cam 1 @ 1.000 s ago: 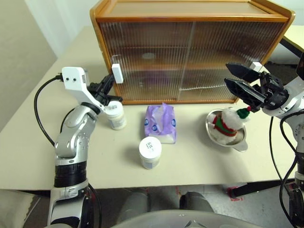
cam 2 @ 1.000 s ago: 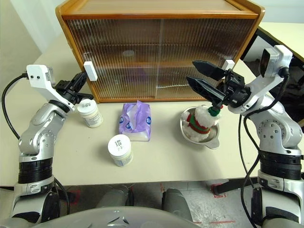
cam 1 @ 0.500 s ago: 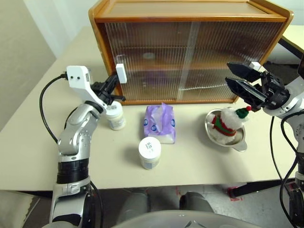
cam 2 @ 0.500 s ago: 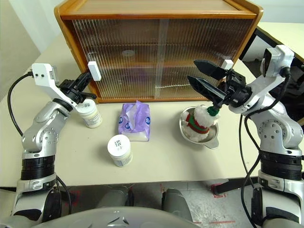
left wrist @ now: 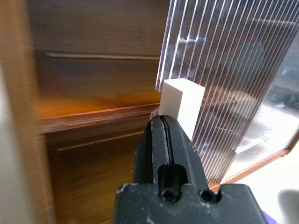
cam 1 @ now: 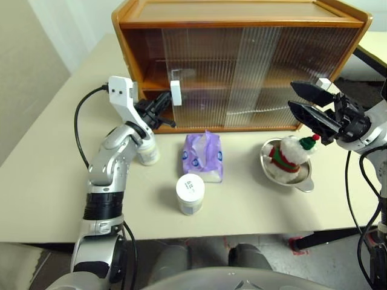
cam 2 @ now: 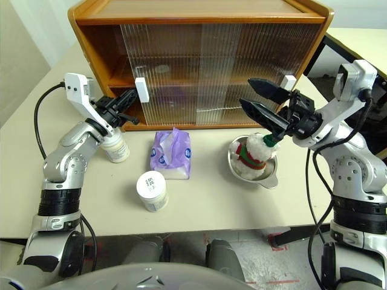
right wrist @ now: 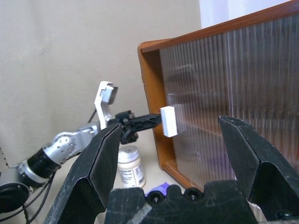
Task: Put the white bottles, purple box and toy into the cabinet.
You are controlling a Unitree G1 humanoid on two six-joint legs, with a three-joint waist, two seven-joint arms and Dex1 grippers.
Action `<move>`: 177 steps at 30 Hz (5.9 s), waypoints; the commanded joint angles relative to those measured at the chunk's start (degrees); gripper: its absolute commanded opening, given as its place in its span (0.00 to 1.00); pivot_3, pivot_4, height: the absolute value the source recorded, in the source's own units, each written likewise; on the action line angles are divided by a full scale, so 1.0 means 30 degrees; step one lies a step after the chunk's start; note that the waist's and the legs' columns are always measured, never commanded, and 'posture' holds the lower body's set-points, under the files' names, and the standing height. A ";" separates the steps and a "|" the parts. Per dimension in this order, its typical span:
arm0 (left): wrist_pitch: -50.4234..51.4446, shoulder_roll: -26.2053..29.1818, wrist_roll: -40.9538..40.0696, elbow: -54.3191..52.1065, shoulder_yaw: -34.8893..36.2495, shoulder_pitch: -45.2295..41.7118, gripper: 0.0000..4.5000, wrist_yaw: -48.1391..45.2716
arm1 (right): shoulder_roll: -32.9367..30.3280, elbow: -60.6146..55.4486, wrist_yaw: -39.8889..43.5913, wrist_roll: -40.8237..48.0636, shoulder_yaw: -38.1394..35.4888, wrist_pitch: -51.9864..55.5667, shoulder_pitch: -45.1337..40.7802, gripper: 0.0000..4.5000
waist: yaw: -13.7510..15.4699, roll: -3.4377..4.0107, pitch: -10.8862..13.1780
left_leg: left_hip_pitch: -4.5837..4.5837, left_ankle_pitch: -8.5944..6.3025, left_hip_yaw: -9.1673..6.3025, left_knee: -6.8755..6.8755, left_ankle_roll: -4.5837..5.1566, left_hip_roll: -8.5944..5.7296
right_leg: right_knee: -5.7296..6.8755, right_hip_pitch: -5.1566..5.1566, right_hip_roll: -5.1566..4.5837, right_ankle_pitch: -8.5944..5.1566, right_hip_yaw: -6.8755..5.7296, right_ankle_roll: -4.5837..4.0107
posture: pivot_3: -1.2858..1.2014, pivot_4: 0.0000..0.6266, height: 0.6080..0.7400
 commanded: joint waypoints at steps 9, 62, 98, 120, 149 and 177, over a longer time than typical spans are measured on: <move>-0.0537 -0.1288 0.0711 0.1769 -0.2082 -0.1389 0.00 -0.1169 | -0.0306 -0.0615 -0.0357 0.0321 -0.0599 0.0278 0.0294 1.00 | -0.0083 0.0000 0.0000 | -0.0004 0.0013 0.0001 0.0024 0.0022 0.0001 | 0.0010 0.0000 0.0016 0.0002 0.0007 0.0003 | 0.50 0.00 1.00; -0.0431 0.6125 -0.4860 -0.4932 0.4800 0.6817 1.00 -0.7969 | 0.0379 0.3316 0.1867 -0.0948 0.1417 0.0549 -0.2775 1.00 | 0.0778 0.0047 0.0033 | -0.0015 -0.0041 0.0014 0.0187 -0.0069 0.0108 | 0.0048 -0.0010 -0.0027 0.0063 -0.0007 -0.0072 | 0.58 0.00 1.00; -1.1547 0.4337 0.0187 0.7226 0.2254 0.7532 1.00 -1.1952 | 0.0086 0.2257 0.1506 -0.0809 0.0712 0.1278 -0.2495 1.00 | 0.1071 0.0077 0.0043 | -0.0028 -0.0088 0.0025 0.0064 -0.0152 0.0276 | 0.0008 -0.0072 0.0012 0.0001 -0.0004 -0.0234 | 0.55 0.00 1.00; -1.3317 0.3519 0.0743 1.0914 0.1339 0.5030 1.00 -1.2472 | -0.0028 0.1655 0.1094 -0.0656 0.0385 0.1453 -0.2080 1.00 | 0.0540 0.0068 0.0031 | -0.0022 -0.0086 0.0044 -0.0032 -0.0148 0.0274 | -0.0029 -0.0094 0.0019 0.0008 -0.0018 -0.0230 | 0.54 0.00 1.00; -0.8908 0.2224 0.0181 0.5876 0.0836 0.4107 0.69 -0.8927 | 0.0399 0.1841 0.1044 -0.0898 0.0602 0.0990 -0.2208 1.00 | 0.0625 0.0054 0.0028 | -0.0009 -0.0081 0.0096 -0.0017 -0.0139 0.0270 | -0.0009 -0.0093 0.0032 0.0034 -0.0036 -0.0194 | 0.54 0.00 1.00; -0.7451 -0.0891 0.4656 0.9278 -0.1083 -0.1154 0.69 -0.0742 | 0.0679 0.1348 0.0733 -0.0831 0.0477 0.0807 -0.1781 1.00 | 0.0544 0.0043 0.0031 | -0.0009 -0.0023 0.0155 0.0098 -0.0039 0.0260 | 0.0031 -0.0079 0.0203 0.0066 0.0035 -0.0141 | 0.53 0.00 1.00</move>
